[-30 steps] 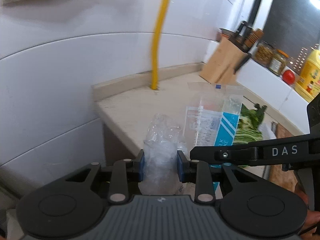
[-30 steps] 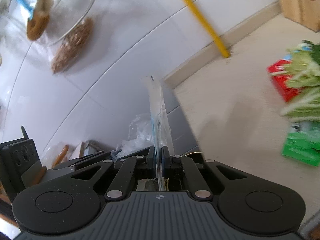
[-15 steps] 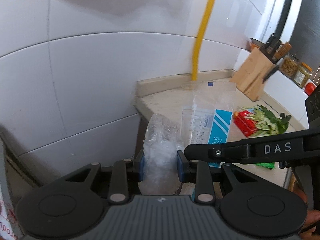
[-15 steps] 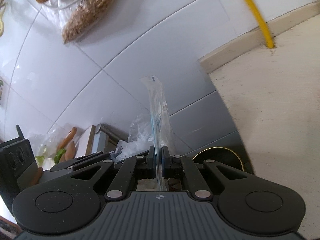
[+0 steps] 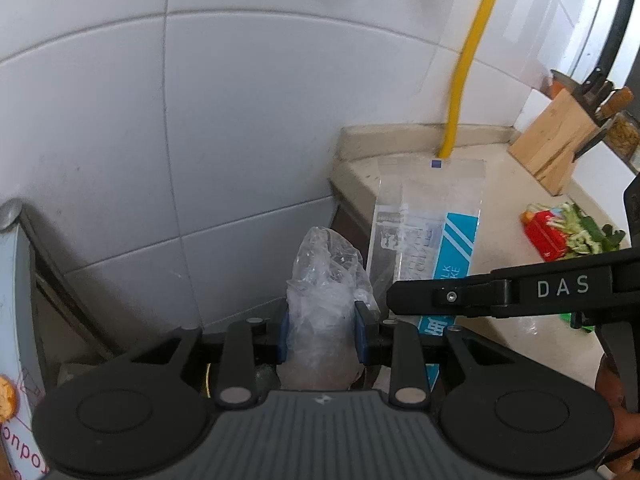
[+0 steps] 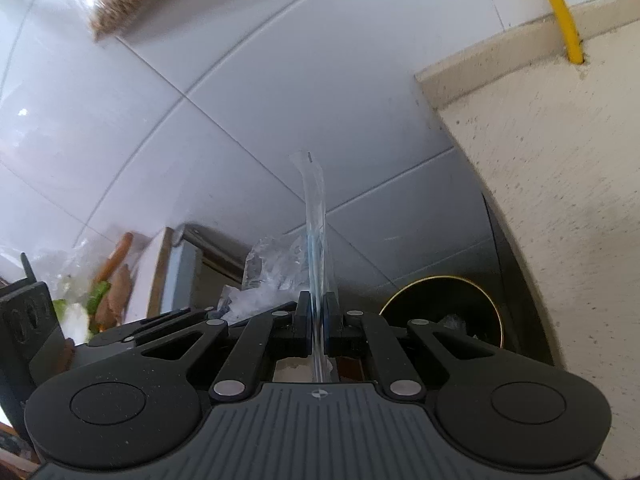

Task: Collect trash
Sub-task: 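Carry both plastic bags down over the black trash bin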

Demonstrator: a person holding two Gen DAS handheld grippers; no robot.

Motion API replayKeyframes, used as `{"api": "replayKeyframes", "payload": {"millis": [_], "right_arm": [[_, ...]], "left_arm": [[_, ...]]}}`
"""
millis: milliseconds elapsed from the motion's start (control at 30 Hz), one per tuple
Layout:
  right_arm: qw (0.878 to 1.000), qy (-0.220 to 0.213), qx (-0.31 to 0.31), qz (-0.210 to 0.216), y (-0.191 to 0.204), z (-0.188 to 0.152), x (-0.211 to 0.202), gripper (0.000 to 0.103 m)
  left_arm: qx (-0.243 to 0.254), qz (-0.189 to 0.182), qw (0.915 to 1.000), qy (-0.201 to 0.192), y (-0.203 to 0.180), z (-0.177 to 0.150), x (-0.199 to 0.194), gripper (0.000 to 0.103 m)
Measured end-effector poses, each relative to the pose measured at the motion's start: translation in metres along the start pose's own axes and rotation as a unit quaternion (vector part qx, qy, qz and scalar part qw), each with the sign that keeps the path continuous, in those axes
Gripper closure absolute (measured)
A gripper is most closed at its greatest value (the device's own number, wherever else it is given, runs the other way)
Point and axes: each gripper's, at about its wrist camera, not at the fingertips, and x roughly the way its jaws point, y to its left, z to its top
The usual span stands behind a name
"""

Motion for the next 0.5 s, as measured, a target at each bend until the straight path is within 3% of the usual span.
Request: {"api": "replayKeyframes", "payload": {"millis": [500], "right_arm": [[0.998,0.051,0.010,-0.040,-0.009,0.001,0.052,0.095]], "left_arm": [[-0.019,0.020,0.9979,0.059,0.027,-0.010,0.044,0.076]]}}
